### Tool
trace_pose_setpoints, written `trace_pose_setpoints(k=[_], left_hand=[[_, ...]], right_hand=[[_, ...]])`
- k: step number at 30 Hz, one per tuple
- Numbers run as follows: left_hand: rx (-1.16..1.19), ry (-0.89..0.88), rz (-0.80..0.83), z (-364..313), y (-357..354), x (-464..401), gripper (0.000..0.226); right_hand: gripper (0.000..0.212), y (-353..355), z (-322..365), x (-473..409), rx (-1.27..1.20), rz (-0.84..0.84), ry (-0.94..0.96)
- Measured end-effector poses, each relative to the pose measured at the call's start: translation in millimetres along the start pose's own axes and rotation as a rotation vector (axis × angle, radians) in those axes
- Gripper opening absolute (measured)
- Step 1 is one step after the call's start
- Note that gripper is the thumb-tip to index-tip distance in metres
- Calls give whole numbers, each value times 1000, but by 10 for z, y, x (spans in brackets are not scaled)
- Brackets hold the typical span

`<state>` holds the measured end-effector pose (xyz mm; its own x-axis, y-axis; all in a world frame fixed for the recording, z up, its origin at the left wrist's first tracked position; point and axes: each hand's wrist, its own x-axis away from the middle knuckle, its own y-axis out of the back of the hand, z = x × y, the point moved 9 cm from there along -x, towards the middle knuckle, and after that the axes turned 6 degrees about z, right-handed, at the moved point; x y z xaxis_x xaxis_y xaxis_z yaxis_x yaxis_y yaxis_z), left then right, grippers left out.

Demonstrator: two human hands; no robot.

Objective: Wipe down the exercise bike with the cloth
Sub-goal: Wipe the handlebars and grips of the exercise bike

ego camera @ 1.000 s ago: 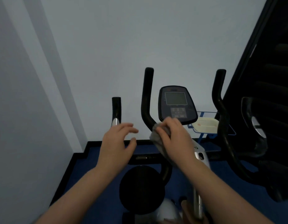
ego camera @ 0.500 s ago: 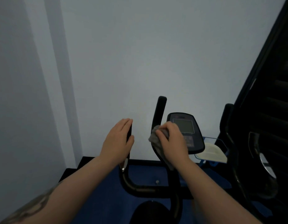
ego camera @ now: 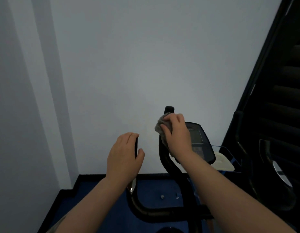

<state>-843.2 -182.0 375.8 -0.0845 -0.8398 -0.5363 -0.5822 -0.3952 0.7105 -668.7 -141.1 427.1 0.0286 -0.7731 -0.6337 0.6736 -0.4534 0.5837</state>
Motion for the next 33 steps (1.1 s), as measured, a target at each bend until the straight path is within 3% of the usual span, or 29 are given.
trace_pose_setpoints(k=[6,7,10,12,16,20,26,30,33], left_hand=[[28,-14,-22,27,-44,30,45],[27,-16,-21,35,-56,35,45],[15,-45,-23,42,-70,31,49],[9,-57,-25,37,-72,25,49],[14,-52,-26,48,-58,12,46],[-19,-82,-28,17,-23,-10,42],[-26,-80,-43,28,-10,-36,38],[20,-64,-52,51,-38,-12,42],[34,-66,-44,73,-62,15,47]], right_hand=[[3,-145,-229,216,-47,185,-20],[3,-79,-199,146,-80,149,-13],[8,266,-142,-119,-302,-189,-65],[12,244,-124,-213,-371,-262,-112],[23,1,-246,-26,-449,-214,-143],[7,-143,-596,229,-448,20,-315],[9,238,-432,-160,-604,-245,-246],[6,-121,-464,175,-510,-216,-296],[5,-141,-587,253,-395,-64,-363]])
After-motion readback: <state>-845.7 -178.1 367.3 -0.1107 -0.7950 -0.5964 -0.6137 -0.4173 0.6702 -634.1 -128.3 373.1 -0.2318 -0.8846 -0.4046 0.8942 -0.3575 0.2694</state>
